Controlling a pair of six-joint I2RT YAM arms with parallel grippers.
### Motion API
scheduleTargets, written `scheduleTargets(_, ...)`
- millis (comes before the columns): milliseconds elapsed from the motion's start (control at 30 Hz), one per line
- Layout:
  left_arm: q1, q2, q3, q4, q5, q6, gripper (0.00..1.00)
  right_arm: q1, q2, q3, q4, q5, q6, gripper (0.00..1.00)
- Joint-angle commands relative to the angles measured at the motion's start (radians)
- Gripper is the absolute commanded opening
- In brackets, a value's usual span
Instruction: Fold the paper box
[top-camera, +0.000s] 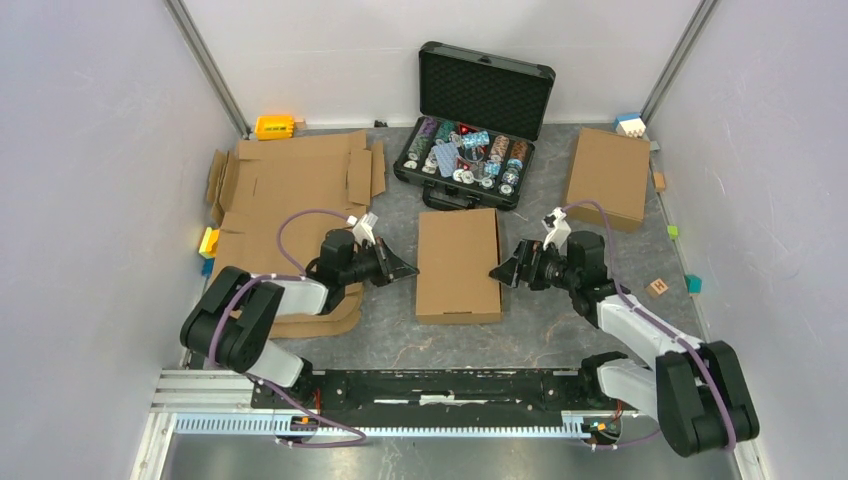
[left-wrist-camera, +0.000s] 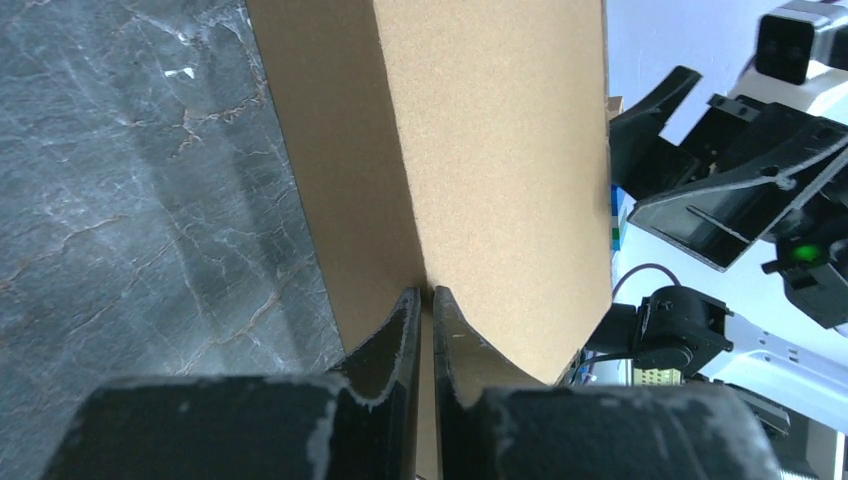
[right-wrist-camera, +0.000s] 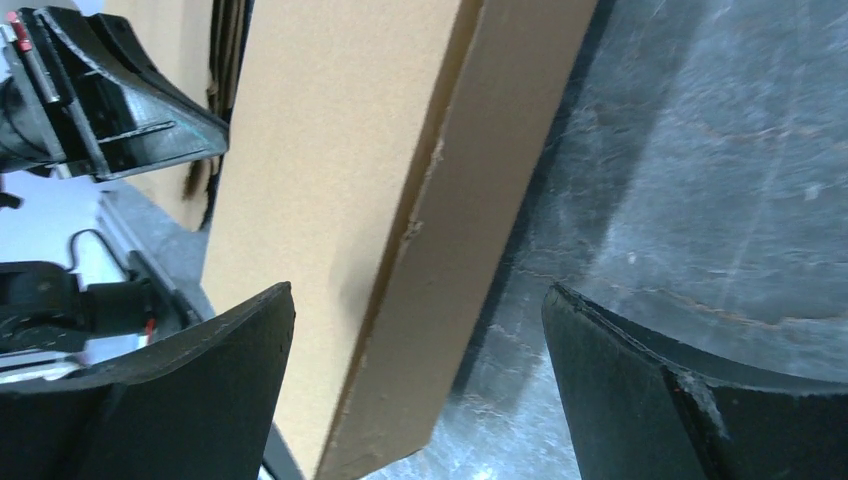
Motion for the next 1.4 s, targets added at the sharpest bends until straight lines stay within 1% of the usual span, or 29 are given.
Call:
scheduleTargets(0, 0.006, 0.067, -0.034, -0.098, -0.031, 0.041, 0.09, -0.006, 0.077, -0.033, 0.198, -0.143, 0.135, 0.98)
scheduleTargets(100, 0.007, 0.081, -0.028, -0.101, -0.028, 0.053, 0.08, -0.005, 0.125, -0.037, 0.227, -0.159, 0.171, 0.98)
scheduleTargets(200, 0.013, 0.093, -0.028, -0.112, -0.031, 0.074, 0.08, -0.005, 0.164, -0.027, 0.179, -0.136, 0.159, 0.98)
scheduleTargets(333, 0.029, 0.115, -0.038, -0.110, -0.027, 0.093, 0.07, -0.009, 0.175, -0.037, 0.160, -0.099, 0.156, 0.98)
scheduleTargets(500, 0.060, 0.105, -0.046, -0.121, -0.009, 0.101, 0.06, -0.027, 0.175, -0.052, 0.180, -0.103, 0.173, 0.98)
scheduleTargets(700, 0.066, 0.094, -0.044, -0.139, -0.008, 0.105, 0.06, -0.028, 0.199, -0.078, 0.324, -0.191, 0.267, 0.98)
scheduleTargets(900, 0.073, 0.100, -0.048, -0.126, -0.006, 0.103, 0.05, 0.012, 0.269, -0.055, 0.390, -0.246, 0.312, 0.98)
scheduleTargets(967, 0.074, 0.101, -0.051, -0.123, -0.007, 0.102, 0.05, 0.032, 0.307, -0.060, 0.448, -0.277, 0.352, 0.98)
scheduleTargets(1000, 0.075, 0.102, -0.051, -0.121, -0.006, 0.101, 0.05, 0.038, 0.315, -0.072, 0.506, -0.289, 0.385, 0.98)
scheduleTargets(1067, 0.076, 0.099, -0.053, -0.120, -0.004, 0.099, 0.05, 0.042, 0.308, -0.088, 0.574, -0.295, 0.437, 0.91)
scheduleTargets(1133, 0.076, 0.092, -0.051, -0.121, 0.000, 0.100, 0.05, 0.044, 0.286, -0.074, 0.570, -0.297, 0.440, 0.84)
scheduleTargets(1200, 0.076, 0.079, -0.047, -0.123, 0.023, 0.104, 0.05, 0.044, 0.258, -0.043, 0.524, -0.298, 0.413, 0.72)
scheduleTargets(1233, 0.076, 0.069, -0.043, -0.127, 0.032, 0.105, 0.08, 0.044, 0.236, -0.021, 0.467, -0.291, 0.383, 0.63)
scheduleTargets(1267, 0.076, 0.049, -0.039, -0.135, 0.041, 0.105, 0.13, 0.044, 0.217, 0.016, 0.393, -0.274, 0.326, 0.57)
scheduleTargets(1300, 0.076, 0.021, -0.038, -0.137, 0.048, 0.104, 0.22, 0.044, 0.193, 0.056, 0.279, -0.247, 0.240, 0.54)
scheduleTargets(1367, 0.074, -0.049, -0.038, -0.135, 0.068, 0.094, 0.33, 0.047, 0.144, 0.165, 0.056, -0.181, 0.073, 0.51)
